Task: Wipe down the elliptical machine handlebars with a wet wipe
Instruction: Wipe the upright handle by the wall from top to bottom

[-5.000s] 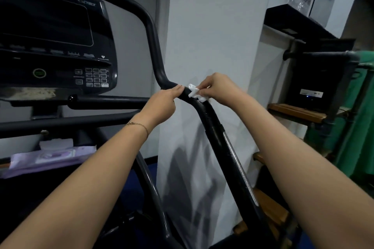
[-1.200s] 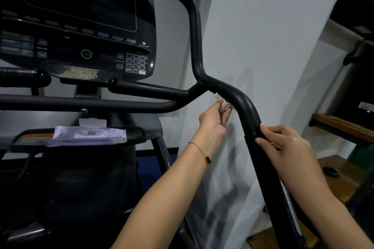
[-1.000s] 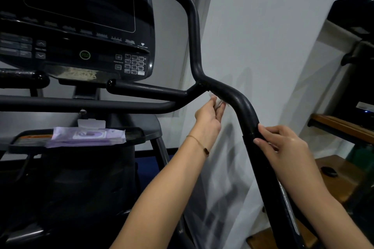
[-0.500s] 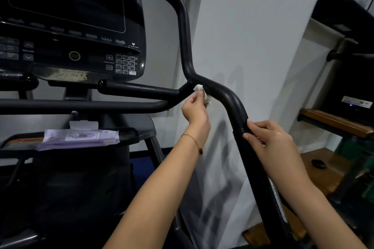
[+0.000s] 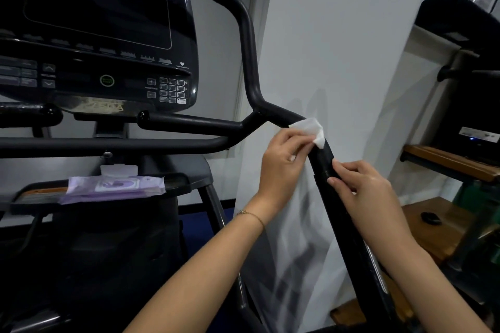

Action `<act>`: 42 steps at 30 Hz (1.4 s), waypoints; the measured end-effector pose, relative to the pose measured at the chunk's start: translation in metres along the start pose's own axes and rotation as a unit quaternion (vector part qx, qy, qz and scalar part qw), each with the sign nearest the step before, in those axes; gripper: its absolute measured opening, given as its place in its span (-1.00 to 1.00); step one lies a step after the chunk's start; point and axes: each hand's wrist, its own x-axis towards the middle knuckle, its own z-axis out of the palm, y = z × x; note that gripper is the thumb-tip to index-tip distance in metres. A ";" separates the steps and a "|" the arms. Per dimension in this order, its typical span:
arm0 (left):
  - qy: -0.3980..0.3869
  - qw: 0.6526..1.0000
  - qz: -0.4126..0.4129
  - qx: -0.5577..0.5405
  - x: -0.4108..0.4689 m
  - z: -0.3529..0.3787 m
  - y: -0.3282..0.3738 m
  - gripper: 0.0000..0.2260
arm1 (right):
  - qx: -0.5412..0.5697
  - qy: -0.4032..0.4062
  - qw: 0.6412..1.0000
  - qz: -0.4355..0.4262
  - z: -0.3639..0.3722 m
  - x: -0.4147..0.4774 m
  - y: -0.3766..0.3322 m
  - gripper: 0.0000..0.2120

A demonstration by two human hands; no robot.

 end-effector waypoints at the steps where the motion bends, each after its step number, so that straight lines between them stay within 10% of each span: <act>1: -0.009 1.000 0.014 0.005 -0.001 -0.003 -0.002 -0.88 | -0.002 0.000 1.000 0.001 0.000 0.000 0.000 -0.70; 20: -0.056 0.971 0.197 0.120 0.006 -0.010 -0.015 -0.86 | -0.018 0.018 1.000 0.003 0.001 -0.004 -0.005 -0.70; 26: -0.057 0.991 0.008 0.121 0.074 -0.029 -0.038 -0.85 | -0.020 0.014 1.000 0.005 0.000 -0.005 -0.008 -0.69; 42: -0.227 0.941 0.145 0.205 0.053 -0.022 0.030 -0.85 | 0.055 -0.030 0.997 0.055 -0.022 0.017 -0.002 -0.75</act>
